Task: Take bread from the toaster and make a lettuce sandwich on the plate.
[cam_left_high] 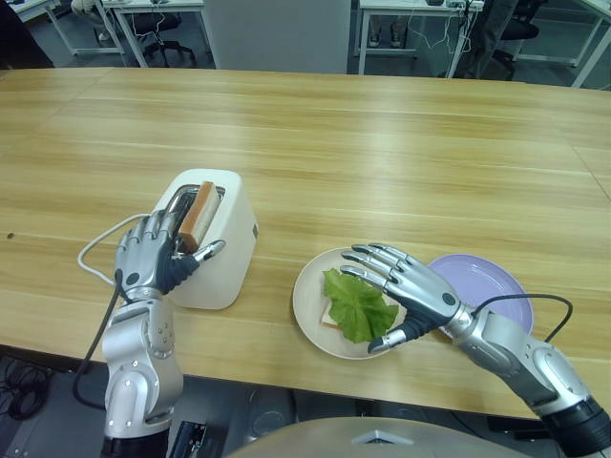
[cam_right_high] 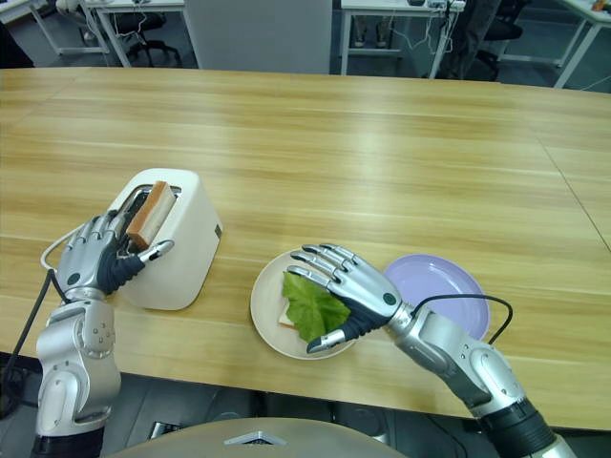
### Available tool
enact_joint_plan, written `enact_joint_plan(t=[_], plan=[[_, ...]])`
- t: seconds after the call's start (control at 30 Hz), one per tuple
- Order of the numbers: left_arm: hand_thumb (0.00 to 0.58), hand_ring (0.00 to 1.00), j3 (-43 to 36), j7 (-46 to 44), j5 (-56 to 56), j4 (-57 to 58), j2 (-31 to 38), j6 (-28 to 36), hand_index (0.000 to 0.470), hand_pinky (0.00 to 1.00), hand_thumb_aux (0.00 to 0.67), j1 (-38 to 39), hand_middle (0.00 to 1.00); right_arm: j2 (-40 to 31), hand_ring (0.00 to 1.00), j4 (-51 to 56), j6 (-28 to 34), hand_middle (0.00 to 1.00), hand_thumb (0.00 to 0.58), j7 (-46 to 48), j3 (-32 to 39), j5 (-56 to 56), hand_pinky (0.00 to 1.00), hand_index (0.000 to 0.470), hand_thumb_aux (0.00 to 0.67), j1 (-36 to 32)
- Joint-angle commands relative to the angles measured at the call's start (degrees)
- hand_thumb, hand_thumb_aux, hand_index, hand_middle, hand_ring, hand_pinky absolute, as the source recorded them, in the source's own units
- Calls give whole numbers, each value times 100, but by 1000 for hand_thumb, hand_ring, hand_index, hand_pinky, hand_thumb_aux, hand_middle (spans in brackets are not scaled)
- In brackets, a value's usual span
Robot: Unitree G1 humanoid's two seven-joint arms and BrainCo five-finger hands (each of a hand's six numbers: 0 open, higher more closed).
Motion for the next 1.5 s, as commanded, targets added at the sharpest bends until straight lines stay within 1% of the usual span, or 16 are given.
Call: enact_joint_plan(t=[0.03, 0.07, 0.17, 0.2, 0.23, 0.27, 0.3, 0.53, 0.77, 0.87, 1.03, 1.13, 1.23, 1.33, 1.4, 1.5], plan=[[548, 0, -71, 94, -198, 156, 18, -6, 352, 0, 512, -88, 0, 47, 0, -160, 16, 0, 0, 209, -165, 197, 0, 0, 0, 113], [580, 0, -59, 136, -270, 148, 16, -21, 460, 0, 670, -111, 0, 58, 0, -172, 7, 0, 0, 230, -186, 217, 0, 0, 0, 144], [580, 0, -2, 296, -541, 89, 7, -104, 460, 0, 670, -167, 0, 92, 0, -193, -29, 0, 0, 290, -256, 305, 0, 0, 0, 215], [580, 122, 20, 358, -624, 52, -4, -130, 460, 122, 670, -177, 122, 101, 0, -193, -43, 0, 0, 307, -275, 324, 0, 0, 0, 223], [580, 718, 33, 400, -677, 30, -8, -145, 460, 718, 670, -181, 718, 109, 0, -192, -55, 0, 0, 323, -290, 333, 0, 0, 0, 227], [580, 957, 65, 465, -801, -16, -31, -191, 460, 957, 670, -197, 957, 120, 0, -188, -68, 0, 0, 334, -305, 356, 0, 0, 0, 233], [580, 1000, 78, 506, -877, -56, -31, -222, 460, 1000, 670, -209, 1000, 130, 0, -184, -79, 0, 0, 343, -317, 371, 0, 0, 0, 240], [580, 1000, 298, 823, -1489, -453, -130, -413, 460, 1000, 670, -337, 1000, 160, 0, -148, -196, 0, 0, 414, -402, 458, 0, 0, 0, 274], [580, 1000, 521, 817, -1990, -1434, -124, -638, 460, 1000, 670, -600, 1000, 126, 0, -258, -431, 0, 0, 333, -737, 592, 0, 0, 0, 357], [580, 1000, 394, 406, -2042, -1913, 49, -660, 460, 1000, 670, -752, 1000, 37, 0, -247, -660, 0, 0, 149, -1072, 509, 0, 0, 0, 370], [580, 1000, -11, -580, -2318, -2506, 315, -525, 460, 1000, 670, -1047, 1000, -262, 0, -171, -1202, 0, 0, -56, -1553, 400, 0, 0, 0, 372], [580, 1000, -324, -1204, -2704, -2605, 387, -321, 460, 1000, 670, -1218, 1000, -468, 0, -179, -1567, 0, 0, -92, -1800, 452, 0, 0, 0, 357], [580, 1000, -901, -1911, -3269, -2455, 468, -143, 460, 1000, 670, -1241, 1000, -728, 0, -201, -1966, 0, 0, -32, -2000, 566, 0, 0, 0, 345], [580, 1000, -1455, -2362, -3747, -2089, 504, -138, 460, 1000, 670, -1170, 1000, -1030, 0, -236, -2361, 0, 0, 206, -1907, 680, 0, 0, 0, 392], [580, 1000, -1729, -2511, -3987, -1752, 481, -164, 460, 1000, 670, -1178, 1000, -1200, 0, -302, -2561, 0, 0, 420, -1753, 786, 0, 0, 0, 476], [580, 1000, -2127, -2729, -4374, -1120, 442, -285, 460, 1000, 670, -1268, 1000, -1407, 0, -421, -2664, 0, 0, 841, -1441, 998, 0, 0, 0, 607]])
